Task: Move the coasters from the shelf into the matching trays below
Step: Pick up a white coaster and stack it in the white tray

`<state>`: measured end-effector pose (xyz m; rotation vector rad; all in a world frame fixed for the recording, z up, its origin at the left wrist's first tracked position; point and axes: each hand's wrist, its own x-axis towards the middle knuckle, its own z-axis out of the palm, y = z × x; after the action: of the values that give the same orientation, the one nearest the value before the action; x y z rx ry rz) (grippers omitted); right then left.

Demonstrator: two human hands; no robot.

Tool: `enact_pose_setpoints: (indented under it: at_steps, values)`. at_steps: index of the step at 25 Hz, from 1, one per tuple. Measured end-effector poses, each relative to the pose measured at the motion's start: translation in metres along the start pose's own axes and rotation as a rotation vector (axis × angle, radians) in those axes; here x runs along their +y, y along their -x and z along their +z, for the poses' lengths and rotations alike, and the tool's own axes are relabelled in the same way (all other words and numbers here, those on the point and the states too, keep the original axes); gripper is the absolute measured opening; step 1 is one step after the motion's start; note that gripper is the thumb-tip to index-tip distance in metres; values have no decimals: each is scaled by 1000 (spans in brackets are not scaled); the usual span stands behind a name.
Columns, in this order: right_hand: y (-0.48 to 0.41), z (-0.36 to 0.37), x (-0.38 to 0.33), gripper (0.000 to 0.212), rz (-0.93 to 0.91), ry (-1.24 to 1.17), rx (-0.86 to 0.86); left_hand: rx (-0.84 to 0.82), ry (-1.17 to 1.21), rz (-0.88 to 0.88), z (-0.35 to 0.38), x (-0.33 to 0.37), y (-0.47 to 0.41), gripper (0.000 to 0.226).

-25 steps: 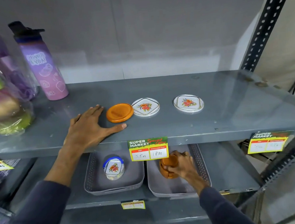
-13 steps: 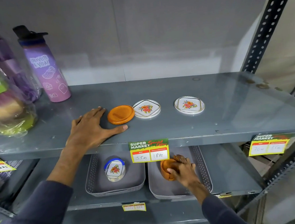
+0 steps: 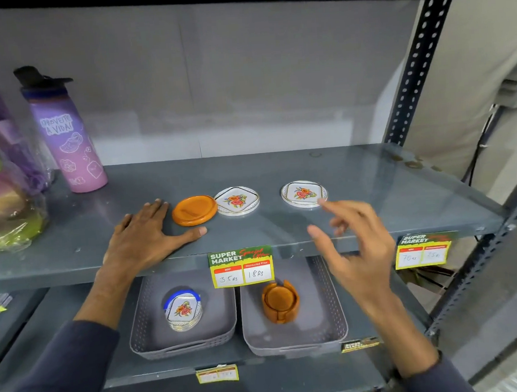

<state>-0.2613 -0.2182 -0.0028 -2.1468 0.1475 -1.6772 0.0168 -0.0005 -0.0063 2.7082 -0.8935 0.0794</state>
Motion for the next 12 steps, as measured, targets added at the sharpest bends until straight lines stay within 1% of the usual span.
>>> enact_pose_setpoints:
  at_steps: [1, 3, 6, 8, 10, 12]
  values:
    - [-18, 5, 2, 36, 71, -15, -18, -4, 1, -1, 0, 0, 0, 136]
    - [-45, 17, 14, 55, 211, -2, -138, -13, 5, -5, -1, 0, 0, 137]
    - [-64, 38, 44, 99, 438, 219, -455, -16, 8, -5, -1, 0, 0, 138]
    - [-64, 49, 58, 117, 562, 353, -606, -20, 12, -2, -1, -2, 0, 138]
    - [-58, 56, 68, 118, 624, 401, -624, -23, 6, 3, 0, -2, -1, 135]
    - [-55, 59, 75, 108, 634, 412, -570, -15, 2, 3, 1, -4, -2, 131]
